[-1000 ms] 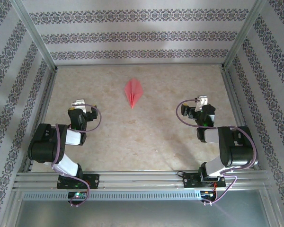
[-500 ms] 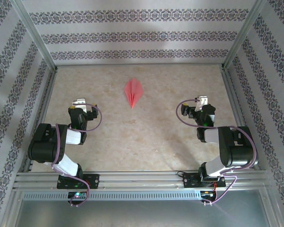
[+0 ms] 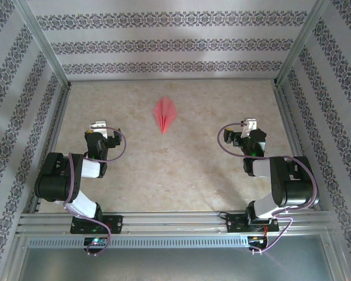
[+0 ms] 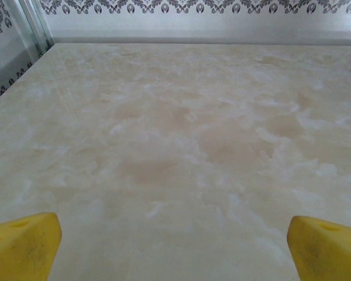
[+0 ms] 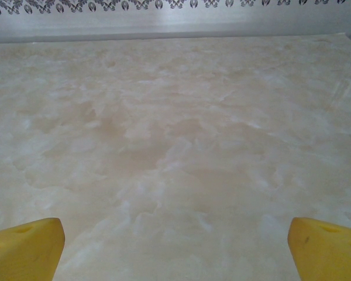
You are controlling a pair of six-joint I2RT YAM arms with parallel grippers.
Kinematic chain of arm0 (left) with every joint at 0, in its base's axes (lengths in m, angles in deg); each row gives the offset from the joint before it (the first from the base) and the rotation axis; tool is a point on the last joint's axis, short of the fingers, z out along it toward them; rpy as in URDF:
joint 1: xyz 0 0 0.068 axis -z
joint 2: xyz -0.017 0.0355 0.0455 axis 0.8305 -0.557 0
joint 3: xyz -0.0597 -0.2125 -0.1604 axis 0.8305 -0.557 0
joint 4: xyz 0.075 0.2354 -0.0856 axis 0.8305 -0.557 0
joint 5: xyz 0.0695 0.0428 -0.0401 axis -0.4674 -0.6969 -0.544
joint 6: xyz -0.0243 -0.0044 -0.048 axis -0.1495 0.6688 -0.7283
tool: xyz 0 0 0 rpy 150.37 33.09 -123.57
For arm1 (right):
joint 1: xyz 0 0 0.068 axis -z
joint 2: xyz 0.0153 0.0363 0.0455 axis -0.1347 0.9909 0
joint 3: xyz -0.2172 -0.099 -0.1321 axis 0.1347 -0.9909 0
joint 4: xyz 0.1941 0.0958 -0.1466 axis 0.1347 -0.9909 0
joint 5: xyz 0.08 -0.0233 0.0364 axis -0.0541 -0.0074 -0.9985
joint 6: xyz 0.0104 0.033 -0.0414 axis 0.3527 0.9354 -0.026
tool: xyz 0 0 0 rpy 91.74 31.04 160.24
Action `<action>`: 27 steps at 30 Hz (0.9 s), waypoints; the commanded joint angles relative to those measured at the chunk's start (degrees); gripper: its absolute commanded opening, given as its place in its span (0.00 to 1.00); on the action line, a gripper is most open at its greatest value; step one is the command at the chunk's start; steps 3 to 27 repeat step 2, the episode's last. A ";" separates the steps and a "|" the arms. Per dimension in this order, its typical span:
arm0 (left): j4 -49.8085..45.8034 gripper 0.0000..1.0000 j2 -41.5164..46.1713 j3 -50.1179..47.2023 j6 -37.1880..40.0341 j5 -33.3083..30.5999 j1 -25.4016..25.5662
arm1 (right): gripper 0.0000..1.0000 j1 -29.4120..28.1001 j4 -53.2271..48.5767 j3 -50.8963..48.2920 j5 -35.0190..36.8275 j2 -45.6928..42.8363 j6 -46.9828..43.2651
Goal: Fold a paper plane with a square sheet of paper (pick it up from the middle)
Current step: Reset both arms
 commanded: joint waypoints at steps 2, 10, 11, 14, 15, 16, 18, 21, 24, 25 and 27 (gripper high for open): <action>-0.66 0.99 -0.60 0.91 0.87 0.99 0.52 | 0.98 0.13 2.19 1.15 -0.24 0.25 -0.55; -0.66 0.99 -0.60 0.91 0.87 0.99 0.52 | 0.98 0.13 2.19 1.15 -0.24 0.25 -0.55; -0.66 0.99 -0.60 0.91 0.87 0.99 0.52 | 0.98 0.13 2.19 1.15 -0.24 0.25 -0.55; -0.66 0.99 -0.60 0.91 0.87 0.99 0.52 | 0.98 0.13 2.19 1.15 -0.24 0.25 -0.55; -0.66 0.99 -0.60 0.91 0.87 0.99 0.52 | 0.98 0.13 2.19 1.15 -0.24 0.25 -0.55; -0.66 0.99 -0.60 0.91 0.87 0.99 0.52 | 0.98 0.13 2.19 1.15 -0.24 0.25 -0.55; -0.66 0.99 -0.60 0.91 0.87 0.99 0.52 | 0.98 0.13 2.19 1.15 -0.24 0.25 -0.55; -0.66 0.99 -0.60 0.91 0.87 0.99 0.52 | 0.98 0.13 2.19 1.15 -0.24 0.25 -0.55; -0.66 0.99 -0.60 0.91 0.87 0.99 0.52 | 0.98 0.13 2.19 1.15 -0.24 0.25 -0.55; -0.66 0.99 -0.60 0.91 0.87 0.99 0.52 | 0.98 0.13 2.19 1.15 -0.24 0.25 -0.55; -0.66 0.99 -0.60 0.91 0.87 0.99 0.52 | 0.98 0.13 2.19 1.15 -0.24 0.25 -0.55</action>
